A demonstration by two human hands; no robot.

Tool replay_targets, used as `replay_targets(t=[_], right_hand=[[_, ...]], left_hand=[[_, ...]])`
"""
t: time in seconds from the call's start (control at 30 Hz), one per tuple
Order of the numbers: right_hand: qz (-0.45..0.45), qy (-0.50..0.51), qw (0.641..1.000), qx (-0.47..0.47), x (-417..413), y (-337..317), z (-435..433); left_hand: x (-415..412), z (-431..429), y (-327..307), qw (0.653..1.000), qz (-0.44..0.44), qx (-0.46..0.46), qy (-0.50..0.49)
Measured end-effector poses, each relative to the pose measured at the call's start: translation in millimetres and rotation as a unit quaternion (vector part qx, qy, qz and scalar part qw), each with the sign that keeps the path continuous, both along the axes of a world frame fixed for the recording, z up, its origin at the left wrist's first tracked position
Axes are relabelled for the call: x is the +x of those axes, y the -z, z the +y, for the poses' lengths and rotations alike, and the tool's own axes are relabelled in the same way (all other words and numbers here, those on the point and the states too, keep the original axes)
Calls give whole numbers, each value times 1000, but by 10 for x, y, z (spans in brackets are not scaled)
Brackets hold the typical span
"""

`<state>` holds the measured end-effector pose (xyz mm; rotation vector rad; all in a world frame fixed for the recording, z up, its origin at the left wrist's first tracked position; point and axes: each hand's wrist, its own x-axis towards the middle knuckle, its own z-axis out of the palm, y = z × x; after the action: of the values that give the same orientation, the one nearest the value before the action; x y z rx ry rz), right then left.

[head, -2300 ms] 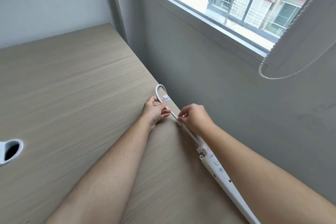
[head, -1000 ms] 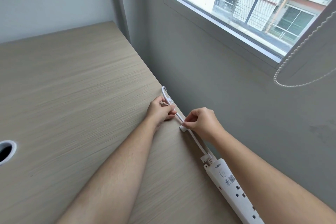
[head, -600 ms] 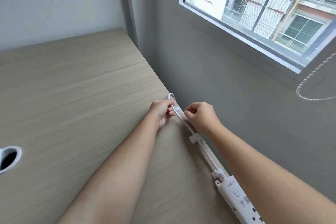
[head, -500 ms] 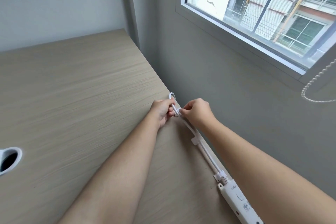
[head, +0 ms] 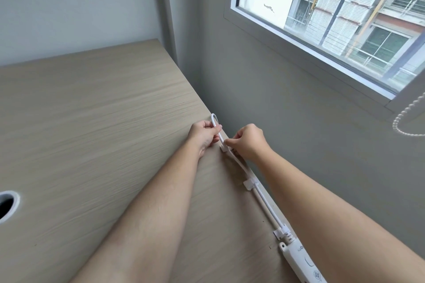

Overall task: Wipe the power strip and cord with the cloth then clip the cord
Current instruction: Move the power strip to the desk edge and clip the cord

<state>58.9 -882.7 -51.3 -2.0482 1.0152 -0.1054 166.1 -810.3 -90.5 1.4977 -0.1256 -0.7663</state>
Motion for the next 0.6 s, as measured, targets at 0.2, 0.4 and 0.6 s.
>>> replay_targets(t=[0.2, 0.4, 0.6], right_hand=[[-10, -5, 1000, -8, 3, 20, -8], [-9, -8, 999, -31, -2, 30, 24], [-15, -9, 1000, -23, -14, 57, 17]], left_hand=[[9, -55, 11, 998, -51, 20, 2], [6, -87, 57, 994, -101, 51, 5], [9, -83, 62, 992, -110, 66, 6]])
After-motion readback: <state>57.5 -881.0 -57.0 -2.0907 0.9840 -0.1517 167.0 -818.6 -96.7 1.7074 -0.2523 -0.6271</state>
